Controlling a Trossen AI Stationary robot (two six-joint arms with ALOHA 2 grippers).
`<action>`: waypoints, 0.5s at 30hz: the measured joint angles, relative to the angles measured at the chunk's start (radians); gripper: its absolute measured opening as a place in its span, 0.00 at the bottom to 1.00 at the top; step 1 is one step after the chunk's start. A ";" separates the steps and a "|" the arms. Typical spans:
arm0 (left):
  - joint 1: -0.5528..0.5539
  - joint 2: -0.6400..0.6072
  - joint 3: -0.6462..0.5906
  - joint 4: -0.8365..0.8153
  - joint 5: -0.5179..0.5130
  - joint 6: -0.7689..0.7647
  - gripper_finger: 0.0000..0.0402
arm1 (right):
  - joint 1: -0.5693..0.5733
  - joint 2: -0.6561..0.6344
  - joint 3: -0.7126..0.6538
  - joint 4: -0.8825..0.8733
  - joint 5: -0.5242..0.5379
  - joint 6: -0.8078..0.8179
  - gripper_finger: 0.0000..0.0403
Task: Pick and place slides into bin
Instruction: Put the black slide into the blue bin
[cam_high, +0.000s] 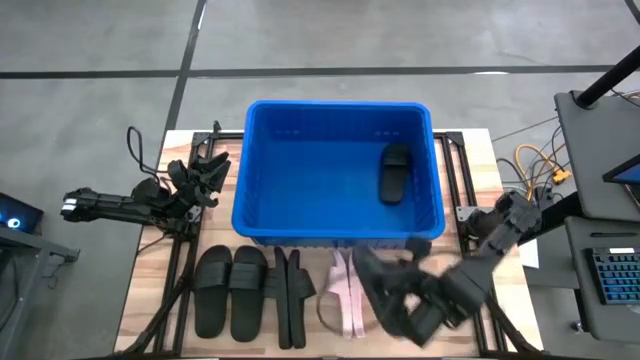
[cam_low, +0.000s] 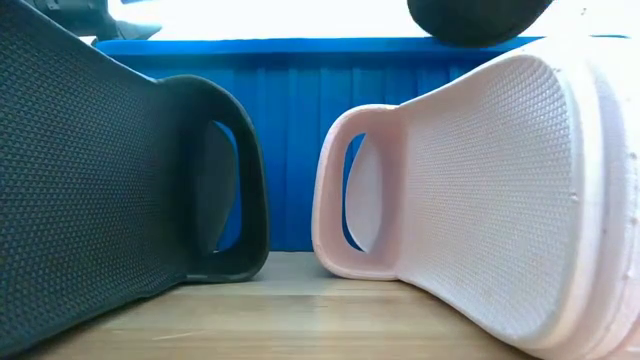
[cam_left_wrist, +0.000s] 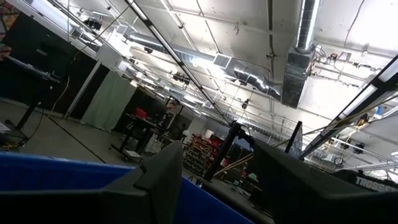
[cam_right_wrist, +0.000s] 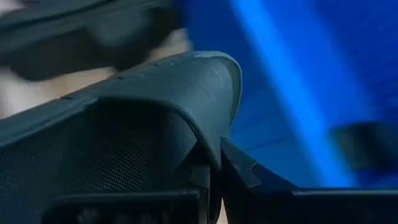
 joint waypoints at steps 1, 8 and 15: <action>0.000 -0.001 0.000 -0.002 0.000 0.000 0.46 | -0.031 0.000 0.014 -0.031 0.004 -0.031 0.02; 0.000 -0.008 0.000 0.001 0.000 -0.001 0.46 | -0.256 -0.052 0.042 -0.014 -0.091 -0.336 0.02; 0.000 -0.026 0.000 0.000 0.002 -0.003 0.46 | -0.401 -0.145 0.059 0.188 -0.337 -0.529 0.02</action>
